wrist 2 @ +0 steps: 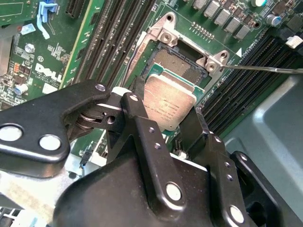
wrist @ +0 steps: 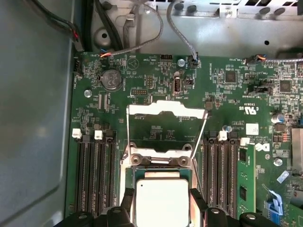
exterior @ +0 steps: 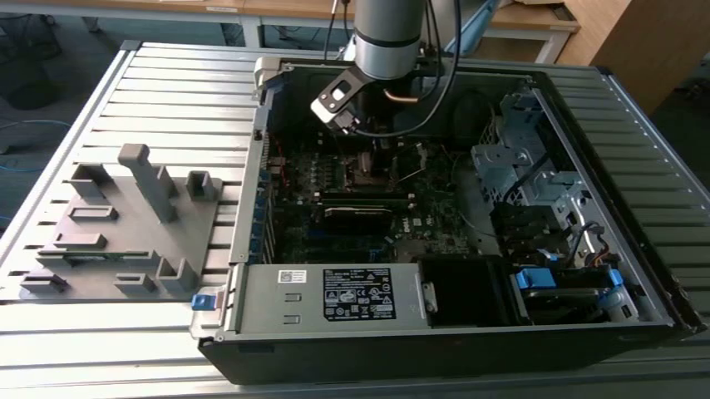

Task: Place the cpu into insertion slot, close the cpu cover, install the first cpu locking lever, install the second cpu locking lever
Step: 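Place the cpu into insertion slot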

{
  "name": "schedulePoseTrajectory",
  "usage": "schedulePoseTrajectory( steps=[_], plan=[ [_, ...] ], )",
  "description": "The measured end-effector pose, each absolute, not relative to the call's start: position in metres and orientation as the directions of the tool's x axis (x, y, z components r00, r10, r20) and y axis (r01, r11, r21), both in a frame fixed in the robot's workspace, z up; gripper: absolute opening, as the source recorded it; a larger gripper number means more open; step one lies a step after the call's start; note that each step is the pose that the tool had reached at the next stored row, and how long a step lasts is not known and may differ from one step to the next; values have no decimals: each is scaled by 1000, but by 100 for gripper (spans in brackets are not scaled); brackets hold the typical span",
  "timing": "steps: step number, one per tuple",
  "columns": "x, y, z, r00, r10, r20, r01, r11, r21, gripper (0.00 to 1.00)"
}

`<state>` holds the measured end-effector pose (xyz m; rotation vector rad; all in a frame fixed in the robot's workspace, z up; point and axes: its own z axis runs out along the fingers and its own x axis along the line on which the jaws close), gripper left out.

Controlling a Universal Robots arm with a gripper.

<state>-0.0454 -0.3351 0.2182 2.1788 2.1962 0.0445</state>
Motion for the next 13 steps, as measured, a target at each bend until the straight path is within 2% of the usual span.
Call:
schedulePoseTrajectory(
  steps=[13],
  plan=[
    [-46,-336,218,-7,1000,-14,999,7,50,54]
  ],
)
